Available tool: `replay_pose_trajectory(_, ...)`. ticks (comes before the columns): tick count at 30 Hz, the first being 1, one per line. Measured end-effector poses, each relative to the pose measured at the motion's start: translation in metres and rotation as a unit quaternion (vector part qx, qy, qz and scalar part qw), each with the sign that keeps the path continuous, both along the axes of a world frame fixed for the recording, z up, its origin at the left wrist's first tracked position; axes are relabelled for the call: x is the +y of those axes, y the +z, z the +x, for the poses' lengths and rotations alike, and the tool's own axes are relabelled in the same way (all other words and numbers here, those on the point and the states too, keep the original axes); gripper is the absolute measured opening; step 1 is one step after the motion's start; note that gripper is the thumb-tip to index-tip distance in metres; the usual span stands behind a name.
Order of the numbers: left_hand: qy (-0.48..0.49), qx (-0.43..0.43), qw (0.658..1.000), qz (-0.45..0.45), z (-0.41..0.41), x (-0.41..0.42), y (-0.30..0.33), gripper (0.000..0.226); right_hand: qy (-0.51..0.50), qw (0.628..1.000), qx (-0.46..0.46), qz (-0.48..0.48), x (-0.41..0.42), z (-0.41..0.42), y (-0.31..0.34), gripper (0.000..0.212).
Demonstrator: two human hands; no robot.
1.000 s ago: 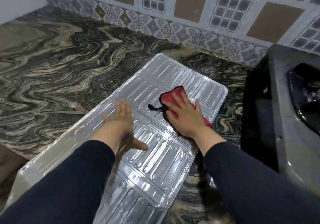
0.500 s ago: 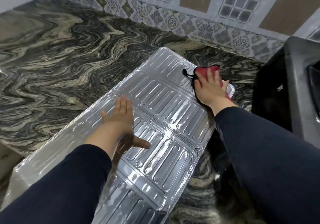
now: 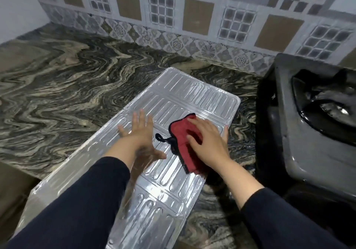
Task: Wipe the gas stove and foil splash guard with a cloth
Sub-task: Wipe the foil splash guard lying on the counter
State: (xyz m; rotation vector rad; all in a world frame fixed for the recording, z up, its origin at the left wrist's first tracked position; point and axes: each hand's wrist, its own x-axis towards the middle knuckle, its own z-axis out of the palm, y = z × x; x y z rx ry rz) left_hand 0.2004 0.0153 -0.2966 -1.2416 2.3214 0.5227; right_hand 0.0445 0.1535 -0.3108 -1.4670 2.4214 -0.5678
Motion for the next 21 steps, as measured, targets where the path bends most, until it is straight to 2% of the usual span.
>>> replay_pose_trajectory(2, -0.019, 0.099, 0.995, -0.001, -0.019, 0.005, 0.006, 0.107, -0.080, 0.996, 0.034, -0.019, 0.007, -0.006, 0.007, 0.047)
replay_pose_trajectory(4, -0.092, 0.194, 0.976, -0.033, -0.040, 0.016, 0.008, 0.080, -0.111, 0.992, 0.053, 0.005, 0.017, -0.002, 0.005, 0.046)
replay_pose_trajectory(7, -0.218, 0.239, 0.945, -0.048, -0.063, 0.035, 0.000, 0.058, -0.128, 0.988, 0.068, 0.045, 0.031, 0.009, -0.003, 0.044)
replay_pose_trajectory(9, -0.234, 0.234, 0.942, -0.057, -0.070, 0.040, -0.011, 0.051, -0.143, 0.986, 0.064, 0.051, 0.033, 0.014, -0.005, 0.035)
replay_pose_trajectory(12, -0.248, 0.230, 0.938, -0.081, -0.073, 0.037, -0.022, 0.047, -0.165, 0.986, 0.015, 0.012, 0.028, 0.013, -0.003, 0.013)
replay_pose_trajectory(17, -0.203, 0.268, 0.933, -0.127, -0.080, 0.031, -0.015, 0.034, -0.171, 0.982, -0.065, -0.052, 0.011, -0.004, 0.027, 0.020)
replay_pose_trajectory(21, -0.145, 0.363, 0.916, -0.088, -0.103, 0.016, 0.033, 0.027, -0.155, 0.976, -0.084, -0.126, -0.012, -0.047, 0.078, 0.028)
